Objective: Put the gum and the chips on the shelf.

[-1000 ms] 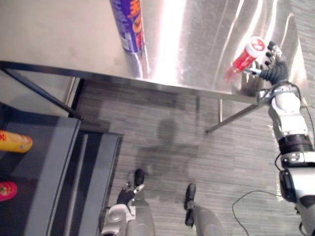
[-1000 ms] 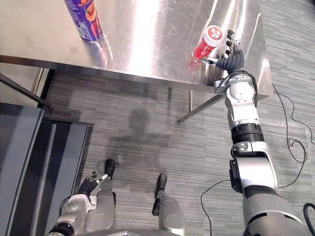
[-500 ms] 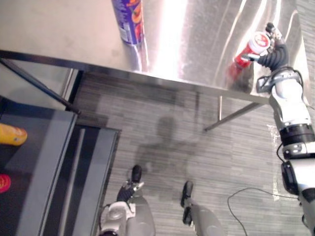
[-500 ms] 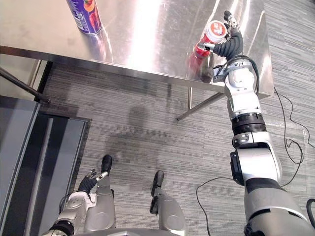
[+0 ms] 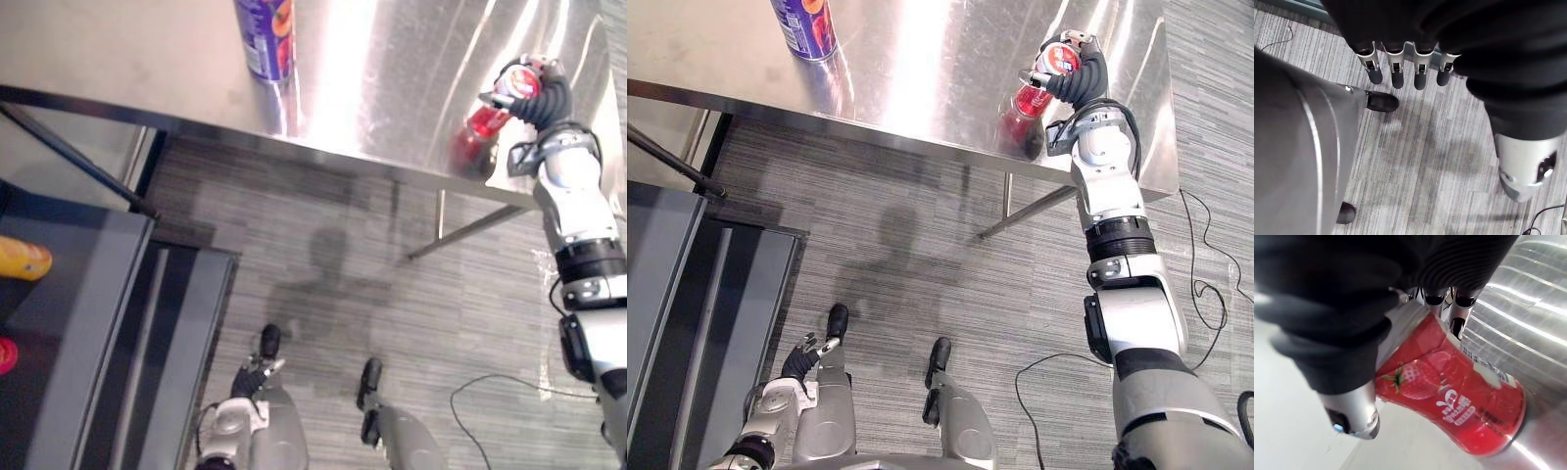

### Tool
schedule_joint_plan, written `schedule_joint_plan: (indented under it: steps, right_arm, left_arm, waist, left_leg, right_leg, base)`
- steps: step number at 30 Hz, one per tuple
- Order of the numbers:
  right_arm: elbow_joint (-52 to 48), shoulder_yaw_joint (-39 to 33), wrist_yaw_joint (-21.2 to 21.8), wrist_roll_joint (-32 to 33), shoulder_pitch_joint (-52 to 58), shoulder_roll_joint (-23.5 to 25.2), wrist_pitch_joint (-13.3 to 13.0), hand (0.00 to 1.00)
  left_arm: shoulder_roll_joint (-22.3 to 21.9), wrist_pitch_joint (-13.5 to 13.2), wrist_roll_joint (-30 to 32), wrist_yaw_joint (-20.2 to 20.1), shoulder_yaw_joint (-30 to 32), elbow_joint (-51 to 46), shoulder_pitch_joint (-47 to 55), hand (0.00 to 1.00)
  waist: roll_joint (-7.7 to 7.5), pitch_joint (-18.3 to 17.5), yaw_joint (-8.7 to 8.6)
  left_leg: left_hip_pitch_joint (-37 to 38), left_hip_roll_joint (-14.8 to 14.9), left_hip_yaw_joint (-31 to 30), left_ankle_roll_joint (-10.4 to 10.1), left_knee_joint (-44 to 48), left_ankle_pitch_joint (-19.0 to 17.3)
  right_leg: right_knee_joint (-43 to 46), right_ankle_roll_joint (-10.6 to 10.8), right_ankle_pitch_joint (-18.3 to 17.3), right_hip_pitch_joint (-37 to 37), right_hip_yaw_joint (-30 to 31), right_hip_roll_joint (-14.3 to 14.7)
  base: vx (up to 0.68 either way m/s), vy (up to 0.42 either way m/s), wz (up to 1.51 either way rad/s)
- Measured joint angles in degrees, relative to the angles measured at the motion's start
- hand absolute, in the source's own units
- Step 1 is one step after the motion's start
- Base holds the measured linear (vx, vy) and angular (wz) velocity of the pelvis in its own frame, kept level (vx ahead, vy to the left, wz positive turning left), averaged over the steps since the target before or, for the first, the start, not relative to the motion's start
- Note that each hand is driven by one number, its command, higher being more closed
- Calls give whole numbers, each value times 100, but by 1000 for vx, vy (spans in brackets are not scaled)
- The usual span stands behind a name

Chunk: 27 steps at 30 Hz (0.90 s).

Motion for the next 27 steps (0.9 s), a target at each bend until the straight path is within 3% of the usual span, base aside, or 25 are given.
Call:
schedule_joint_plan:
  steps: [10, 11, 27]
  right_arm:
    - [-62, -26, -143, -2, 84, 5, -212, 100]
    - [-62, -27, -161, -5, 96, 7, -221, 0]
    - [-55, -75, -211, -41, 467, 68, -116, 0]
  left_arm:
    - [103, -1, 2, 38, -6, -30, -66, 0]
    - [103, -1, 2, 38, -6, -30, -66, 0]
    - [120, -4, 1, 84, -1, -30, -104, 0]
  waist:
    - [-147, 76, 1]
    - [-147, 76, 0]
    - [-171, 111, 13]
  left_leg:
    - [-39, 5, 13, -2, 1, 1]
    - [-39, 6, 8, -2, 0, 1]
    - [-85, 5, -22, -1, 0, 13]
  right_leg:
    - [19, 0, 0, -71, 34, 4]
    - [25, 0, -1, -72, 33, 4]
    - [46, -4, -6, -98, -1, 6]
  base:
    - [4, -4, -1]
    - [0, 0, 0]
    - [0, 0, 0]
